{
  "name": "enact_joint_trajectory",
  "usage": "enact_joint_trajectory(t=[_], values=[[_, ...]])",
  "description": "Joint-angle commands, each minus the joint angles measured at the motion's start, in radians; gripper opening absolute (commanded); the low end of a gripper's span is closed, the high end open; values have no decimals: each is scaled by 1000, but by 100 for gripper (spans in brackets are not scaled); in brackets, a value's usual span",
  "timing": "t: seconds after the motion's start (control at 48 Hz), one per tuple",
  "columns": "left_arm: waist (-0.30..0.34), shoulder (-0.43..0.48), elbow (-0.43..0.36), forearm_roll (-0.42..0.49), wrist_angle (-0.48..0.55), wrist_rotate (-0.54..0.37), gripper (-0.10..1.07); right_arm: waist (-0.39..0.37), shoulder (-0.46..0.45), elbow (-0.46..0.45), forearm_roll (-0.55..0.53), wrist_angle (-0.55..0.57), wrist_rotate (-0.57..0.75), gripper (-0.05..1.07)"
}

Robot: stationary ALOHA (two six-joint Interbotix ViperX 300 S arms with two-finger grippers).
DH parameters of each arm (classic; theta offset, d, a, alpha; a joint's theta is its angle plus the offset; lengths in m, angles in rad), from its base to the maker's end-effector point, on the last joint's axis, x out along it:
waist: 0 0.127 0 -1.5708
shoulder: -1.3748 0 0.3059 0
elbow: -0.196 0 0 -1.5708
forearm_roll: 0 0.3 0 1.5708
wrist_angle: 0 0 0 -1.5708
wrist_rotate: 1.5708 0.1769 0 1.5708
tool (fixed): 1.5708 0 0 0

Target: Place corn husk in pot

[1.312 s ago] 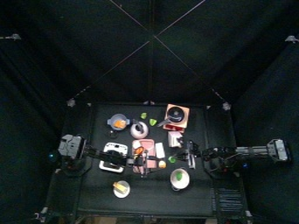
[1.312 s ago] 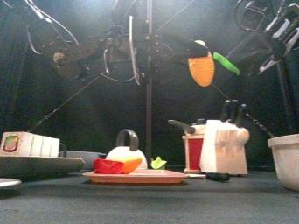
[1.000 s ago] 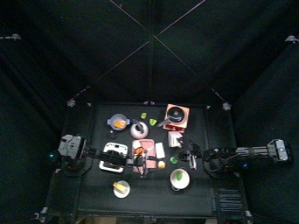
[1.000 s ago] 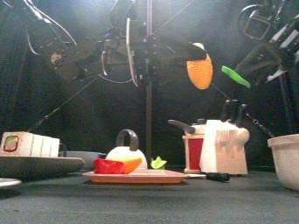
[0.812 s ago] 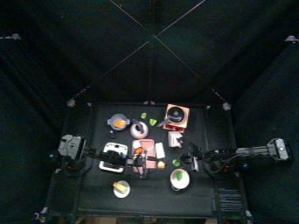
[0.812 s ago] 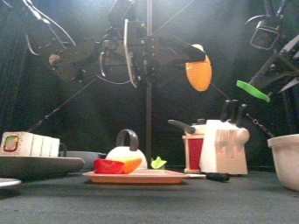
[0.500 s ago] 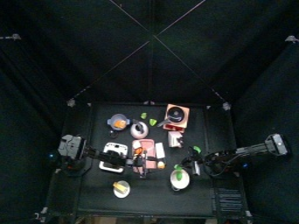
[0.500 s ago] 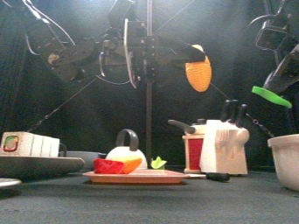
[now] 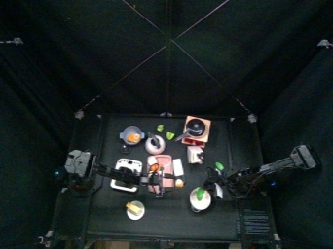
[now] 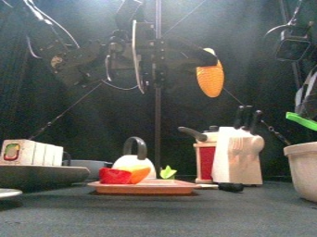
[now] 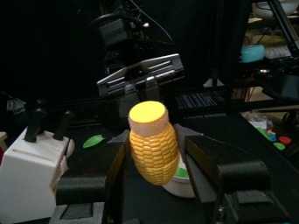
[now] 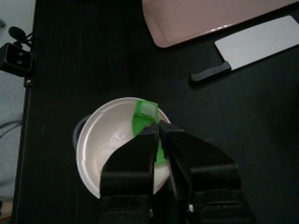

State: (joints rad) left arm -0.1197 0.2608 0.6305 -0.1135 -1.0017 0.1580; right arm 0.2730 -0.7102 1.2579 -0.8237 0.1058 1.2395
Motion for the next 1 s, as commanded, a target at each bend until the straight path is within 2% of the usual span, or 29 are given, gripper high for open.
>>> enact_joint_trajectory(t=[0.0, 0.271, 0.979], values=[[3, -31, -9, -2, -11, 2, 67, 8, 2, -20, -2, -3, -2, 56], [3, -32, -9, -2, -11, 2, 67, 8, 2, -21, -12, -2, -3, 68], [3, -29, -6, -2, -11, 0, 67, 8, 2, -21, -15, 32, 0, 69]])
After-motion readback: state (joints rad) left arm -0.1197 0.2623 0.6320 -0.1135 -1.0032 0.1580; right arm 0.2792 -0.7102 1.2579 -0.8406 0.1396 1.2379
